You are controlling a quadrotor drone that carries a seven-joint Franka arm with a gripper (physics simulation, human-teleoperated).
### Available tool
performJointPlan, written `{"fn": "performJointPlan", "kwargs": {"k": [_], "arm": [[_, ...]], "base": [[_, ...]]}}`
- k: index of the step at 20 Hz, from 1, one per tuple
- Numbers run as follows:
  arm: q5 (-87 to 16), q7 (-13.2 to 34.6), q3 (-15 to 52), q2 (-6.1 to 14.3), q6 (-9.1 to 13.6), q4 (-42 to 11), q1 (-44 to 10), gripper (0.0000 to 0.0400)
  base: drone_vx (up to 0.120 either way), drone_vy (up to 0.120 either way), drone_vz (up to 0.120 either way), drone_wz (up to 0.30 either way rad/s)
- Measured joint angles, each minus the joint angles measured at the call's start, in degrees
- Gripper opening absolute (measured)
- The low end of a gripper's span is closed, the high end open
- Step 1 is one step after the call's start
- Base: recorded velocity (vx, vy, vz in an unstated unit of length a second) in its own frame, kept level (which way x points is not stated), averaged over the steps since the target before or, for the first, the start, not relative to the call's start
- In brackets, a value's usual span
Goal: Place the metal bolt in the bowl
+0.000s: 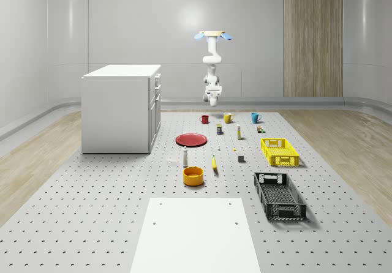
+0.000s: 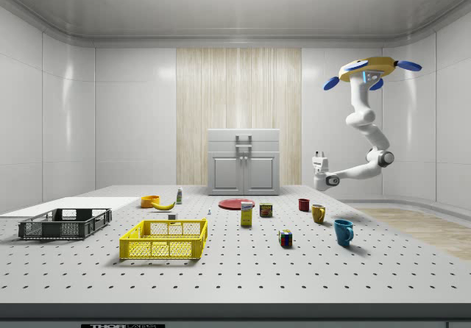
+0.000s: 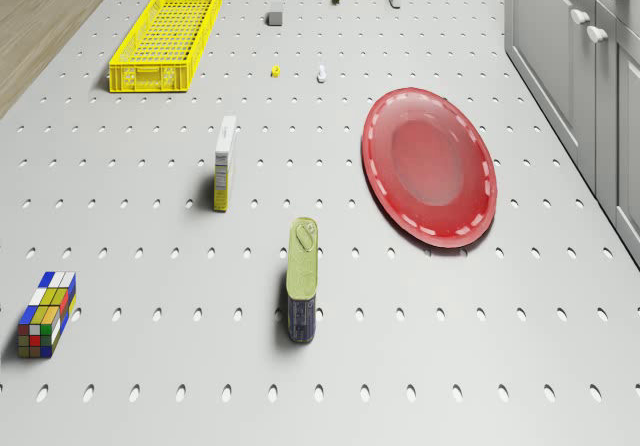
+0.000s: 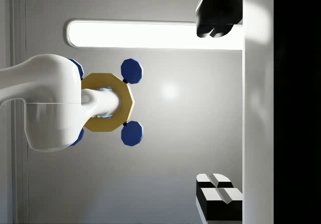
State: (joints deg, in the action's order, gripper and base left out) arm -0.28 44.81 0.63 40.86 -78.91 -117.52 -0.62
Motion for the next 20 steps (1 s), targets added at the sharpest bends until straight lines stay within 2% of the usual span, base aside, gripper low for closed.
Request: {"fn": "performJointPlan", "kwargs": {"k": [13, 20], "arm": [[-3.88, 0.50, 2.78, 0.43, -0.59, -0.51, -0.86, 0.0400], [-13.64, 1.83, 9.68, 0.93, -1.09, -1.92, -3.02, 0.0400]], "base": [[0.120, 0.000, 0.000, 0.000], [0.120, 0.000, 0.000, 0.000]]}}
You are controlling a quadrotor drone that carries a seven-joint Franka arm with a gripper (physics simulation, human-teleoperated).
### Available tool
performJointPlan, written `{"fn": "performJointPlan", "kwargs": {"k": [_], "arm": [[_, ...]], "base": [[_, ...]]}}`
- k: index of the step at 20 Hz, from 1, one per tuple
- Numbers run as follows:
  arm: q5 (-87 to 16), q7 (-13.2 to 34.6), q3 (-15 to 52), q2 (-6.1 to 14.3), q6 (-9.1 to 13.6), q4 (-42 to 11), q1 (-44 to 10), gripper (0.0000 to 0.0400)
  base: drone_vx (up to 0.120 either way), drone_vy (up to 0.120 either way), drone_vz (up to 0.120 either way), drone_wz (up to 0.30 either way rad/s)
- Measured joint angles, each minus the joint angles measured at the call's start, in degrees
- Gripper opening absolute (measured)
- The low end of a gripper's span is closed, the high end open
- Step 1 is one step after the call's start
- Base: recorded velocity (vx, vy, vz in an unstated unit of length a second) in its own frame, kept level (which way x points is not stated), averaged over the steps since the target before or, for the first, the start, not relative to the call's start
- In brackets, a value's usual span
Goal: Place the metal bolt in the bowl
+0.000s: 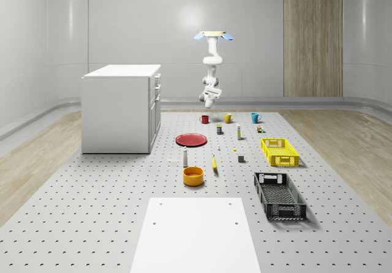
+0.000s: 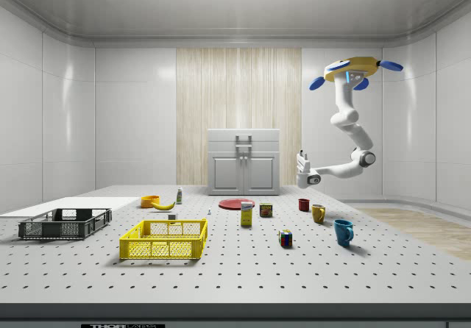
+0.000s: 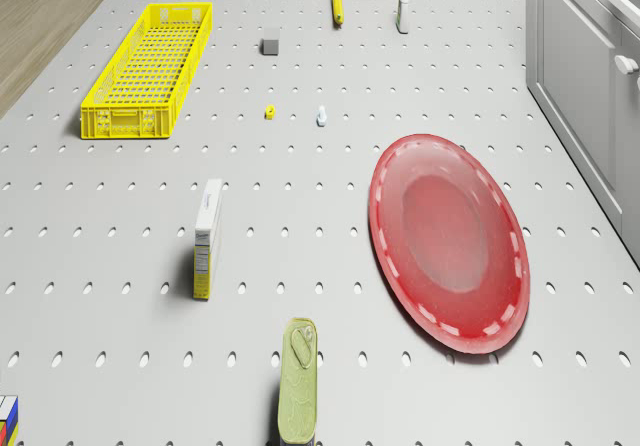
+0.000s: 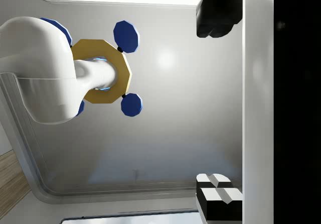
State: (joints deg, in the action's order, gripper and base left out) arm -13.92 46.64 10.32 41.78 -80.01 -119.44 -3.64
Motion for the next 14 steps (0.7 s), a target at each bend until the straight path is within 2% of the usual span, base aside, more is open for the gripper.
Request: {"fn": "performJointPlan", "kwargs": {"k": [3, 6, 9, 11, 14], "arm": [[-8.85, 1.32, 6.15, 0.57, -0.42, -2.23, -2.00, 0.0400], [-22.14, 3.68, 15.02, 1.72, -1.10, -7.21, -5.13, 0.0400], [-39.87, 7.87, 25.87, 3.72, -1.78, -16.20, -9.78, 0.0400], [-53.00, 12.00, 33.09, 5.38, -1.61, -23.74, -13.99, 0.0400], [-71.30, 19.56, 42.36, 7.86, 0.54, -34.10, -22.21, 0.0400]], "base": [[0.120, 0.000, 0.000, 0.000], [0.120, 0.000, 0.000, 0.000], [0.120, 0.000, 0.000, 0.000], [0.120, 0.000, -0.080, 0.000], [0.120, 0.000, -0.120, 0.000]]}}
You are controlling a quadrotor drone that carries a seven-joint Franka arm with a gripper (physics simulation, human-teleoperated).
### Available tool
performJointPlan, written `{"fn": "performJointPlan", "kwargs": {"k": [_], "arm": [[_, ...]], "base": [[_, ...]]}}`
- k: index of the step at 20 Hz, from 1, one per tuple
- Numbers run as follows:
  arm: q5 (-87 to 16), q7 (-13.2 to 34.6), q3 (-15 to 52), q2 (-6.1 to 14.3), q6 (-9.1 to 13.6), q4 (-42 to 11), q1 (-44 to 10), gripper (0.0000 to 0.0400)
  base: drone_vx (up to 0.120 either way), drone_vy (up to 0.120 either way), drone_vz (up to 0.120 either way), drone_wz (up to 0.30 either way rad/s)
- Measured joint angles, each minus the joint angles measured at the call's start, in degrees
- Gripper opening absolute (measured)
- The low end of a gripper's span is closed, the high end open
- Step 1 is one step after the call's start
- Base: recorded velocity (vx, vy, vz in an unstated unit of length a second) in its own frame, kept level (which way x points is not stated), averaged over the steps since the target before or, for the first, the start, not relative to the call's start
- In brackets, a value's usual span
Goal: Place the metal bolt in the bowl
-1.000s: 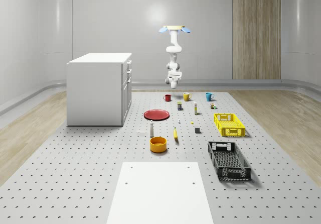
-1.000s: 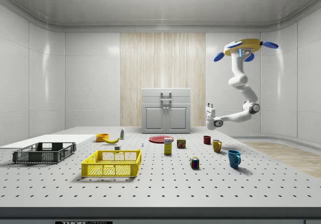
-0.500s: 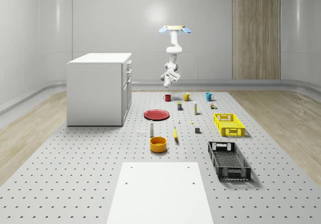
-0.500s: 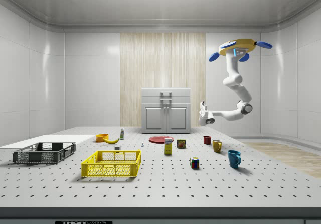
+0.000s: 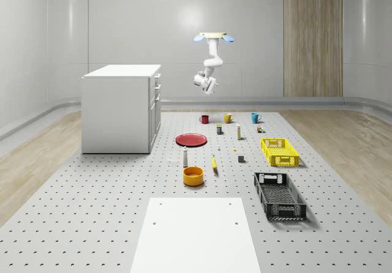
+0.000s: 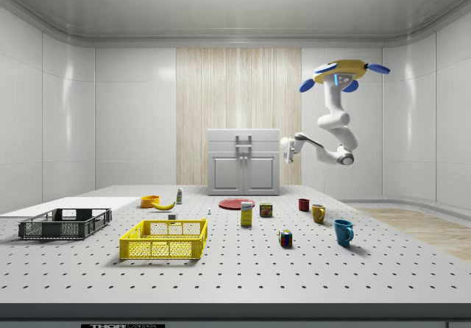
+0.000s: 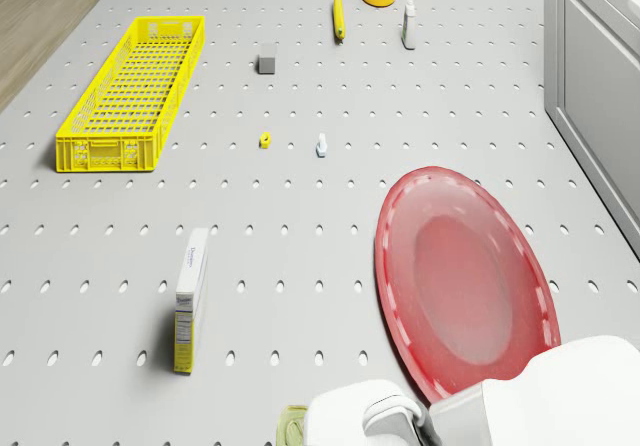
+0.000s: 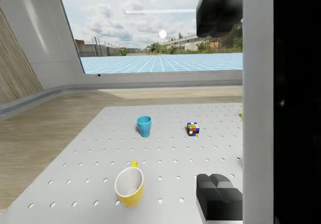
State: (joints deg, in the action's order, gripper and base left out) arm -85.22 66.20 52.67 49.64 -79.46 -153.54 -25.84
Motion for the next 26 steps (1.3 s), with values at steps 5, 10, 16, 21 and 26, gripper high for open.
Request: {"fn": "performJointPlan", "kwargs": {"k": [5, 10, 16, 21, 26], "arm": [[-19.13, 11.34, 10.14, 3.71, 6.58, -9.11, -15.05, 0.0400], [-26.23, 17.95, 15.20, 6.82, 11.09, -11.68, -25.05, 0.0400], [-28.32, 21.72, 17.96, 9.61, 12.68, -12.33, -30.69, 0.0400], [-28.29, 23.28, 19.17, 11.46, 12.35, -12.38, -32.85, 0.0400], [-27.72, 24.26, 19.99, 13.13, 11.39, -12.32, -34.07, 0.0400]], "base": [[0.120, 0.000, -0.120, 0.000], [0.120, 0.000, -0.120, 0.000], [0.120, 0.000, -0.120, 0.000], [0.120, 0.000, -0.120, 0.000], [0.120, 0.000, -0.056, 0.000]]}}
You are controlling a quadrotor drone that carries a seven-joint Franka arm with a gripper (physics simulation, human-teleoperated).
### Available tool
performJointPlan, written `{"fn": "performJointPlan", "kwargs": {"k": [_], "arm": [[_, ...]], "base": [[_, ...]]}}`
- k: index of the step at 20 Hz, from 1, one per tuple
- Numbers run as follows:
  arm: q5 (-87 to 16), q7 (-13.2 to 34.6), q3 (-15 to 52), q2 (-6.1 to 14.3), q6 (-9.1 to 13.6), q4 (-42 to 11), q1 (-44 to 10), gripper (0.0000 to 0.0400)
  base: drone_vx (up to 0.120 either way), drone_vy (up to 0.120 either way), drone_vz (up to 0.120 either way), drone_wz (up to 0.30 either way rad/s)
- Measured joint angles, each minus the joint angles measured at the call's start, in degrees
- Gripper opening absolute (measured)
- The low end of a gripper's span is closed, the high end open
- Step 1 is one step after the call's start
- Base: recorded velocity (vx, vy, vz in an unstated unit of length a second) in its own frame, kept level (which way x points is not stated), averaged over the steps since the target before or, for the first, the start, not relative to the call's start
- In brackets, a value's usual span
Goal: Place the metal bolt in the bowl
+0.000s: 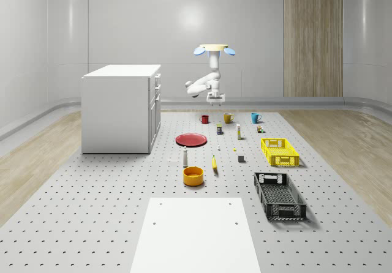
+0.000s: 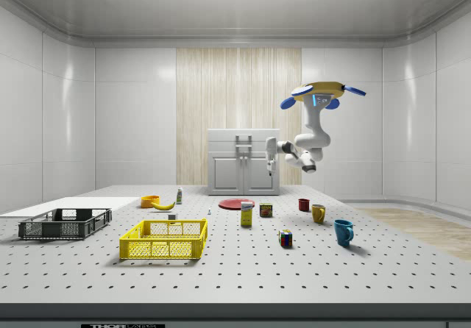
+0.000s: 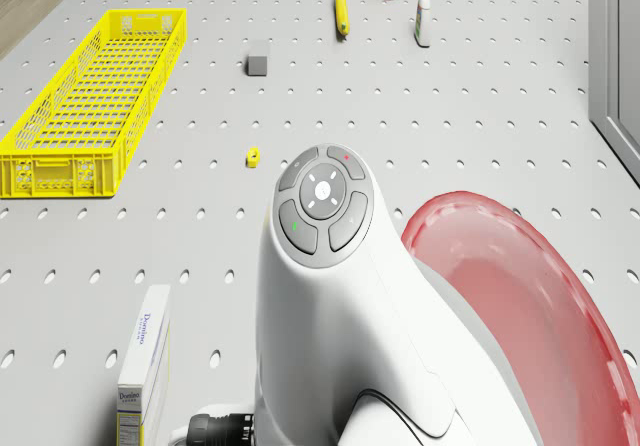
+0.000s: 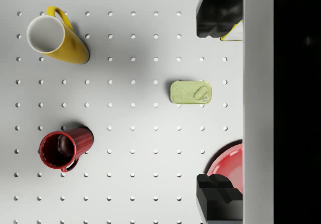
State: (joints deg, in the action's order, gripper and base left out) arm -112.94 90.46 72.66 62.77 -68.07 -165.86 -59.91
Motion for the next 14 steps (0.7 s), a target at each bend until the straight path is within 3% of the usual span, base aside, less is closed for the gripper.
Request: {"fn": "performJointPlan", "kwargs": {"k": [14], "arm": [[2.10, 1.66, 1.55, 4.20, -3.51, 0.28, -1.85, 0.0400]], "base": [[0.120, 0.000, -0.120, 0.000]]}}
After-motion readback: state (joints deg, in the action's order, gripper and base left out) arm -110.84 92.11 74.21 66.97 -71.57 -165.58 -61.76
